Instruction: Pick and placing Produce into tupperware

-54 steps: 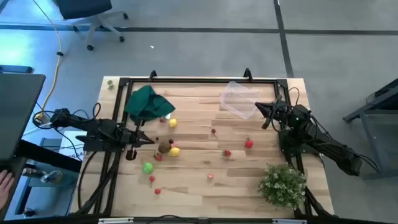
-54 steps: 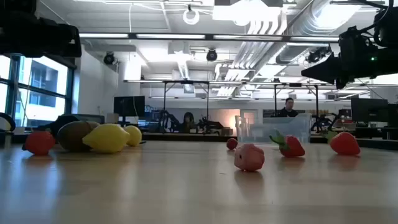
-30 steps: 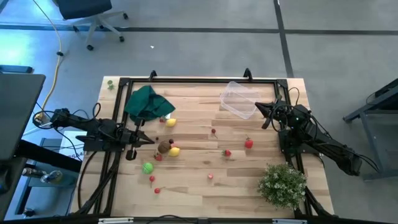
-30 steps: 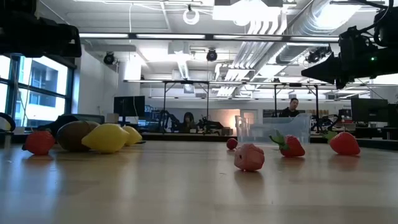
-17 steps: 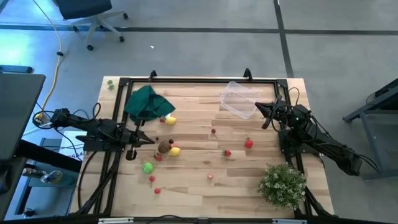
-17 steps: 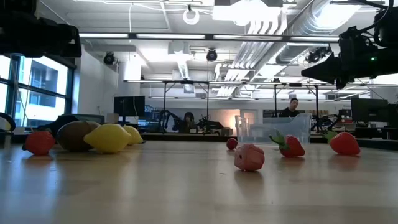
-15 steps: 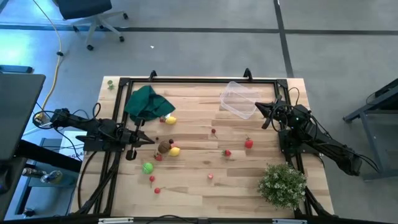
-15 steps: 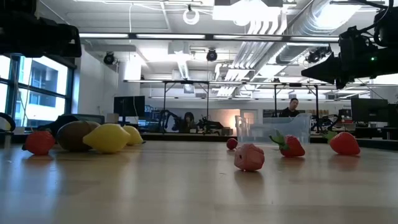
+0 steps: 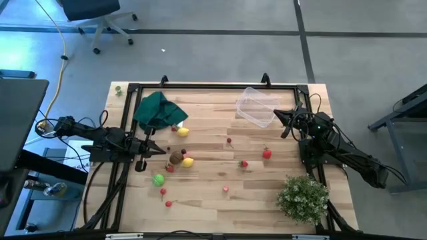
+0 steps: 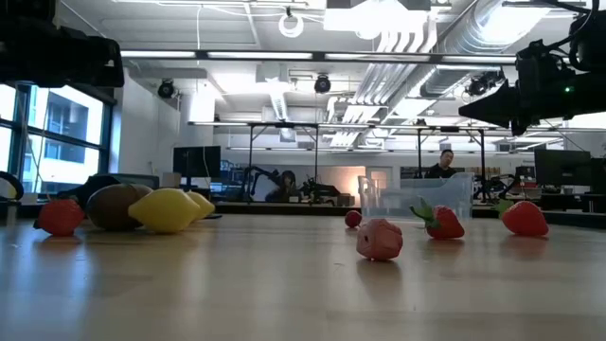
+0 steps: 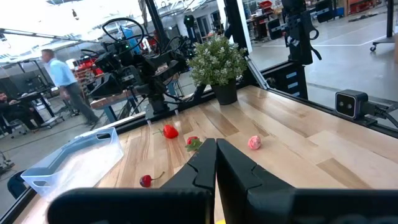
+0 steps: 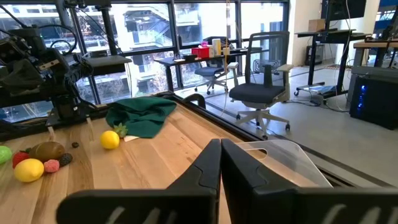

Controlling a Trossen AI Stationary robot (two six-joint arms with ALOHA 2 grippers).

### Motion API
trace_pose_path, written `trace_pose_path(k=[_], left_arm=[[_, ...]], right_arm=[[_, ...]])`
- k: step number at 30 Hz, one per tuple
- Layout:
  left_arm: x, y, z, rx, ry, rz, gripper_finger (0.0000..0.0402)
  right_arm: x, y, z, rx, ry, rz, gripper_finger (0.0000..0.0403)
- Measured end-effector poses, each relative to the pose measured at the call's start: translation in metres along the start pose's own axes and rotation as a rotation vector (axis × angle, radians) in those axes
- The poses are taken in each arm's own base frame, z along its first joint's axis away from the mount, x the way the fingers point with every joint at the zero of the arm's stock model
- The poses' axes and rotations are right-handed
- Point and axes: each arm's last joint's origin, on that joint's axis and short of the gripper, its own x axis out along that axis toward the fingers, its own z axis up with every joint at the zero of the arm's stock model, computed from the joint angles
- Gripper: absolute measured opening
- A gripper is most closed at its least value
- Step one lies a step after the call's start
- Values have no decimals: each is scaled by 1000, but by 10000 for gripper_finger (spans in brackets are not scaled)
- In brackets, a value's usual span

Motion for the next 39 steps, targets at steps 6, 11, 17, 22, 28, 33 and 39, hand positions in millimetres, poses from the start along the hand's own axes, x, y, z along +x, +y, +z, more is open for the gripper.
trace_pose_path(k=[6,11,17,22,28,33,39], left_arm=[[0,0,0,0,0,0,3],[0,0,0,0,-2,1,3],[0,2,5,-53,-55,17,3],[-4,10,25,-207,-270,101,3],[-15,21,48,-256,-519,263,3],[-21,26,53,-178,-555,414,3],[-21,27,52,-87,-521,465,3]], right_arm=[[0,0,0,0,1,0,4],[0,0,0,0,0,0,4],[0,0,0,0,0,0,4],[0,0,0,0,0,0,4],[0,1,7,258,-69,15,4],[-3,2,26,574,-254,100,4],[-8,2,38,724,-390,147,4]])
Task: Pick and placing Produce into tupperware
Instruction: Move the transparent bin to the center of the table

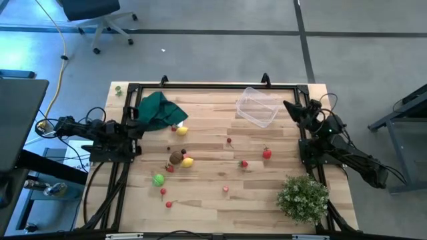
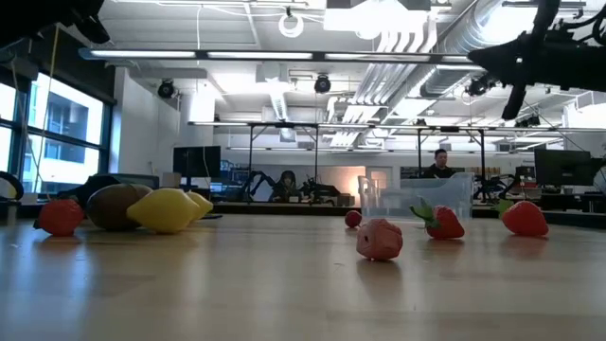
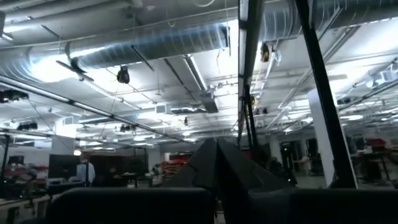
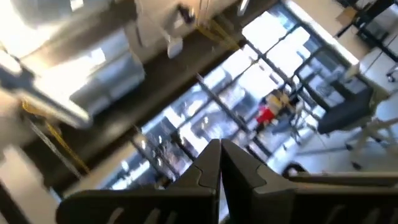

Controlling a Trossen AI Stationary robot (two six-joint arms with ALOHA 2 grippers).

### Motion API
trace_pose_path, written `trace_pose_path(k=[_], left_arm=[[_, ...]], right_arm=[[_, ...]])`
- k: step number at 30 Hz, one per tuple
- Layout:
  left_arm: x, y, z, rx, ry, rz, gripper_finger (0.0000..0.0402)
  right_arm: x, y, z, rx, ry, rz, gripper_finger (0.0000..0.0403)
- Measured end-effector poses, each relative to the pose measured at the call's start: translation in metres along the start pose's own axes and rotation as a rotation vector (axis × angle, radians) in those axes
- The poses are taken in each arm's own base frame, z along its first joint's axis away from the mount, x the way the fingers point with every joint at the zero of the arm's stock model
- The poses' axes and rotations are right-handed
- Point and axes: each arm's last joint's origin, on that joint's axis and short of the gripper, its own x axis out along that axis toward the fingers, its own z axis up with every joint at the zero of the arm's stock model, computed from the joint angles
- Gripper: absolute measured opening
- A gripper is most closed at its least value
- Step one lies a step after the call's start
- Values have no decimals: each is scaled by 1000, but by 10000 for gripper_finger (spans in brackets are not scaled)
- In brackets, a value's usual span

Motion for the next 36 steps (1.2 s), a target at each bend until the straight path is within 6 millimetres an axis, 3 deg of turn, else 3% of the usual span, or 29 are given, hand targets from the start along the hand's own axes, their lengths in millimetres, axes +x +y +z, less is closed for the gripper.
trace_pose_path(k=[8,11,17,22,26,29,32,36], left_arm=[[0,1,0,-25,7,19,3],[0,1,0,-26,3,21,3],[0,8,11,-65,-79,138,3],[6,13,30,-15,-82,193,3],[14,17,42,63,34,205,3],[18,20,49,99,253,225,3],[18,24,52,93,485,269,3],[21,26,57,99,669,273,3]], right_arm=[[0,2,2,119,-26,16,4],[0,7,5,105,-21,96,4],[0,35,28,-20,-90,232,4],[12,62,54,-164,-15,127,4],[34,78,71,-254,139,-67,4],[60,81,79,-287,292,-260,4],[92,77,79,-302,474,-422,4],[142,61,70,-308,714,-590,4]])
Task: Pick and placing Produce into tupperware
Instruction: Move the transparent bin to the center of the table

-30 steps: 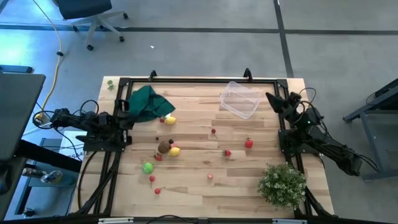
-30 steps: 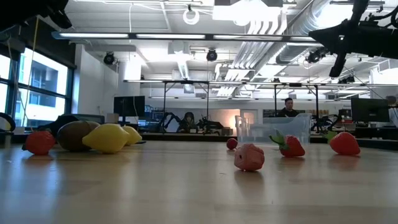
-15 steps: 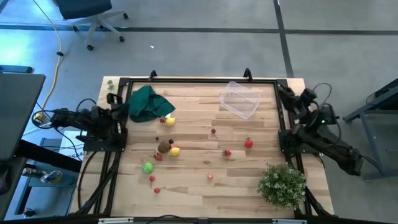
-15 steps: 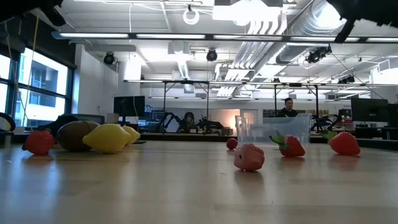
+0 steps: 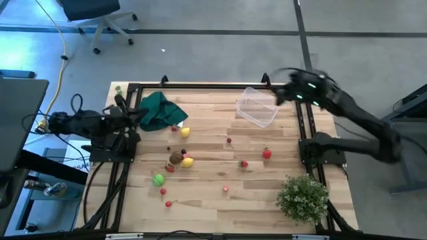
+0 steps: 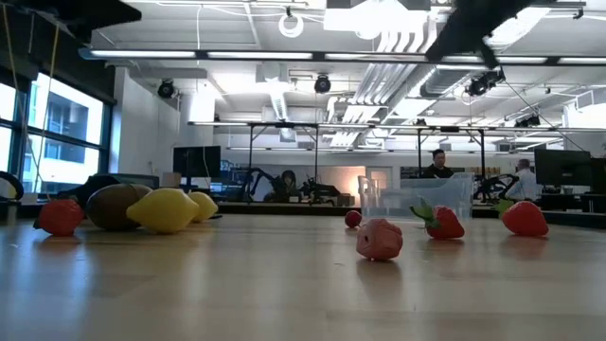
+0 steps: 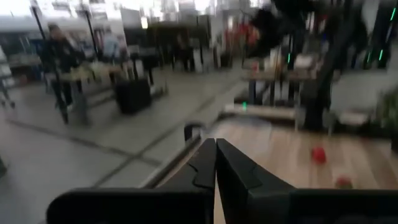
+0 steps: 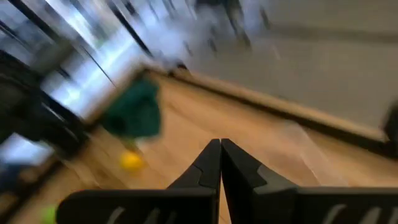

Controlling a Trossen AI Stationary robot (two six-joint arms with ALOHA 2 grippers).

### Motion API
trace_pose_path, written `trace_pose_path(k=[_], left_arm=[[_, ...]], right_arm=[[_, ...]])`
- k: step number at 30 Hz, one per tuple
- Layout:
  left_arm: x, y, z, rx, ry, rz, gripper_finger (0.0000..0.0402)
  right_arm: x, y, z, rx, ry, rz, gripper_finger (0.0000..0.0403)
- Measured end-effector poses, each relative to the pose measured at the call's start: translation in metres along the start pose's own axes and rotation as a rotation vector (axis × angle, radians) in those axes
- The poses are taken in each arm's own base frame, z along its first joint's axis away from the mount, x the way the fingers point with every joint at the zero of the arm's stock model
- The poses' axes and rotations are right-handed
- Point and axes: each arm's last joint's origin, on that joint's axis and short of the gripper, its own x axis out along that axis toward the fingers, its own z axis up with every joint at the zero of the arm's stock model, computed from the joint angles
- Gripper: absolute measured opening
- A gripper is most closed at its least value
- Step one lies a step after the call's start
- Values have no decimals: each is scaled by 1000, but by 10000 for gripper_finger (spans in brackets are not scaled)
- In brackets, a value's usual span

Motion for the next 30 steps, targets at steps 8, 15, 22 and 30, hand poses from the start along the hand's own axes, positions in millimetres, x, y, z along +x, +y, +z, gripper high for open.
trace_pose_path(k=[8,15,22,30], left_arm=[[27,-29,1,150,224,-78,3],[59,-39,-19,128,467,-129,3],[99,-32,-34,141,587,-265,3],[121,-24,-43,137,597,-347,3]], right_arm=[[85,14,37,-94,398,-176,4],[142,16,45,-11,552,-303,4],[189,12,16,44,692,-403,4],[227,11,-18,18,779,-534,4]])
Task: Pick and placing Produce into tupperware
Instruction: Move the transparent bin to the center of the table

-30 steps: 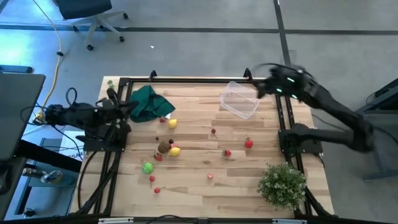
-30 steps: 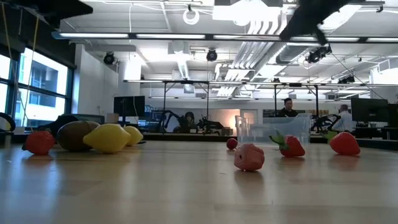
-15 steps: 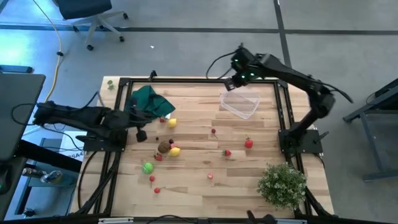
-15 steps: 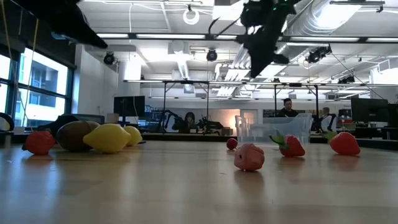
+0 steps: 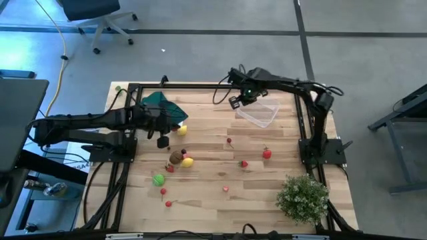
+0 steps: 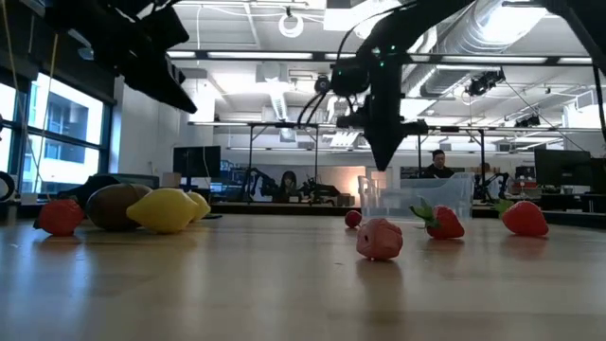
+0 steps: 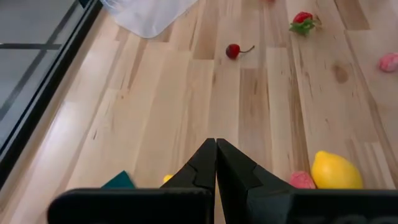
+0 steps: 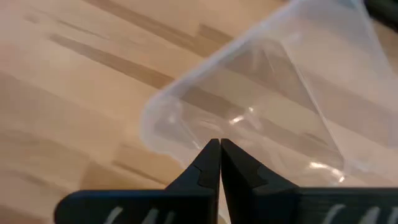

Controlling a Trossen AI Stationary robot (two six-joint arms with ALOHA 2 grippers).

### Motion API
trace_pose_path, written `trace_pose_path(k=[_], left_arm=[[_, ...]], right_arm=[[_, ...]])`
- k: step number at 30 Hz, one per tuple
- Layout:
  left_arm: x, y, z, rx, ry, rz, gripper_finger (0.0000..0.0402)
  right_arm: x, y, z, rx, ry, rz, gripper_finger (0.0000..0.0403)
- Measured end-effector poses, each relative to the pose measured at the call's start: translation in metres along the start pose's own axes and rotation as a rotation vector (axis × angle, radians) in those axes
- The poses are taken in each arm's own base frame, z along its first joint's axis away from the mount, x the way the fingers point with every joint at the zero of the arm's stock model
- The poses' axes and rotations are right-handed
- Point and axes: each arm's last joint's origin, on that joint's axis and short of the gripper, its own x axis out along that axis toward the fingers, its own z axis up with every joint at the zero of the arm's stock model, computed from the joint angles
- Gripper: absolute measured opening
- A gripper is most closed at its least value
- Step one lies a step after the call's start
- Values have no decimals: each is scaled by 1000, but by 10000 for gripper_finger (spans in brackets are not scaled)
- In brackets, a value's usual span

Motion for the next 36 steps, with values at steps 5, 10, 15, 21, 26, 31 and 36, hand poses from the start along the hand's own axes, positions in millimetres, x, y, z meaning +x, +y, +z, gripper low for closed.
trace_pose_path(k=[5,10,15,21,26,31,36], left_arm=[[1,1,0,4,3,-5,3],[1,1,0,11,3,-5,3],[1,2,0,30,3,-3,3],[1,2,0,52,3,-2,3],[1,2,0,53,3,-2,3],[1,1,-1,57,4,-3,3],[1,1,-1,93,6,-33,3]], right_arm=[[15,3,2,26,21,-34,4],[25,12,2,26,22,-12,4],[30,26,0,10,8,29,4],[28,41,-6,-2,-6,85,4],[28,57,-13,-32,-15,150,4],[28,80,-21,-67,-32,253,4],[24,99,-33,-79,-47,327,4]])
